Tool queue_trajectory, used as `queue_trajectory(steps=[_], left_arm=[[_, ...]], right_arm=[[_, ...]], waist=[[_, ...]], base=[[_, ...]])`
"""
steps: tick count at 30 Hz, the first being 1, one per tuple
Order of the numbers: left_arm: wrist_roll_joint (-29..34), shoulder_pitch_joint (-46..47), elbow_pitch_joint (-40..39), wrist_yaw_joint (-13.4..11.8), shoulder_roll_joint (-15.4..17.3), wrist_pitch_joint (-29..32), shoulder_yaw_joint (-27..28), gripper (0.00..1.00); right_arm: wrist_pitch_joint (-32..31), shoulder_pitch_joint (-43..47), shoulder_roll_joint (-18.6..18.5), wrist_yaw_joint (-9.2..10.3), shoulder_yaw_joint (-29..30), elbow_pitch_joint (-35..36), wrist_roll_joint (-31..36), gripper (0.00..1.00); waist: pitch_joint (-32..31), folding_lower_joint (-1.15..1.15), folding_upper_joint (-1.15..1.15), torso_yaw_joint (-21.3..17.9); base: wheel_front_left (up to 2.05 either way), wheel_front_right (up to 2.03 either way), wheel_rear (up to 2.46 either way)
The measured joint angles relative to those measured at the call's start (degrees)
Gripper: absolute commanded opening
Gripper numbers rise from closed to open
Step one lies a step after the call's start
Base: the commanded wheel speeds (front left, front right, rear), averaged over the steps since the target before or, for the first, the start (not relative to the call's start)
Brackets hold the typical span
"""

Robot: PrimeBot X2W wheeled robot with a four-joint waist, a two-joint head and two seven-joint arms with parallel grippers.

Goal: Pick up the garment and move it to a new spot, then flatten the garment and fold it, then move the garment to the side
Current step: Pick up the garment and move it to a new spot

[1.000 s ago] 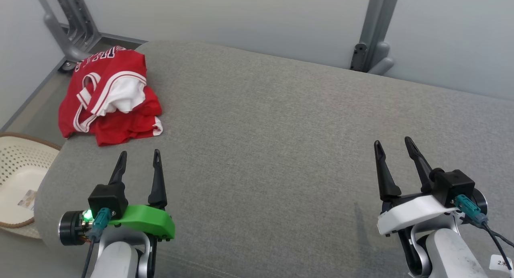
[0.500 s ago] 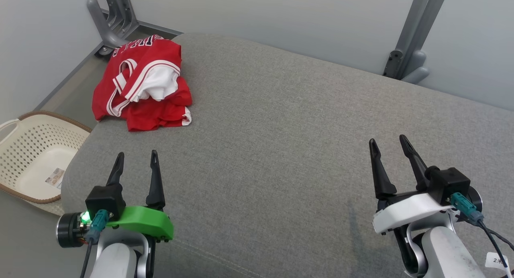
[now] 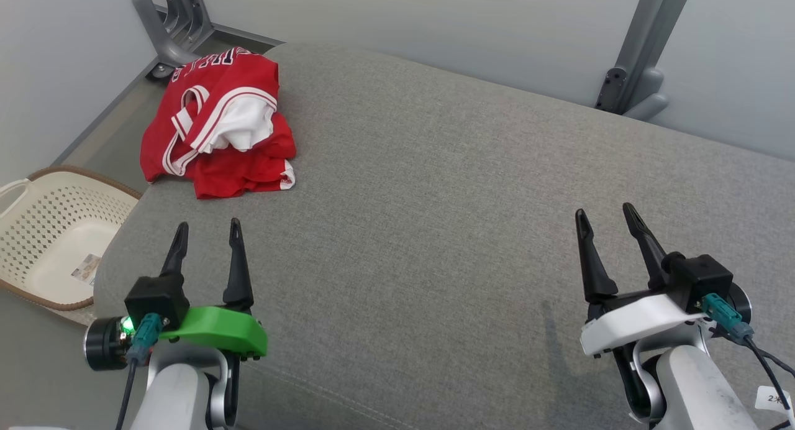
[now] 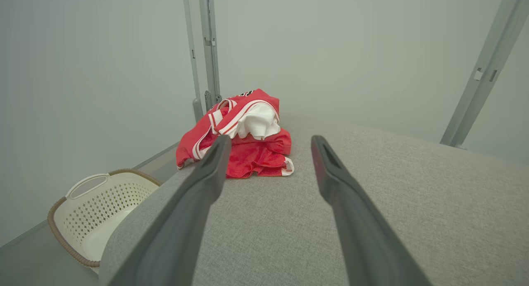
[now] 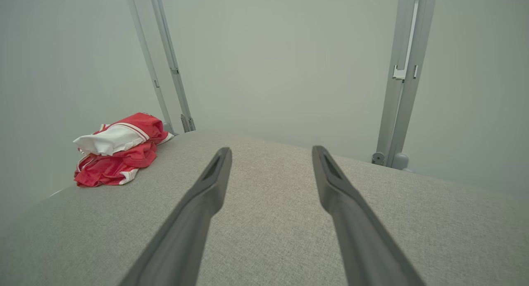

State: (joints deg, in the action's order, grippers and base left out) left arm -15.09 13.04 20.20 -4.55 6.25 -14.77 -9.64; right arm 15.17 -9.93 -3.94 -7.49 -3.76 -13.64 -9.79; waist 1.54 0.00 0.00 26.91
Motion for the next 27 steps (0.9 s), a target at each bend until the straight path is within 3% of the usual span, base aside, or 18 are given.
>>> queue_trajectory(steps=[12, 27], left_arm=[[-1.6, 13.8, 1.6, 1.7, 0.7, -0.1, 1.9, 1.0], [-3.1, 38.2, 30.1, 8.0, 8.1, 3.7, 2.9, 1.0]], right_arm=[[-1.6, -4.2, -2.3, 0.0, -1.9, 3.5, 1.0, 1.0], [-4.5, -12.4, -5.6, 0.0, -6.2, 10.1, 1.3, 1.0]], waist=[[5.9, 0.0, 0.0, -2.1], [21.7, 0.01, 0.0, -8.1]], base=[[0.0, 0.0, 0.0], [0.0, 0.0, 0.0]])
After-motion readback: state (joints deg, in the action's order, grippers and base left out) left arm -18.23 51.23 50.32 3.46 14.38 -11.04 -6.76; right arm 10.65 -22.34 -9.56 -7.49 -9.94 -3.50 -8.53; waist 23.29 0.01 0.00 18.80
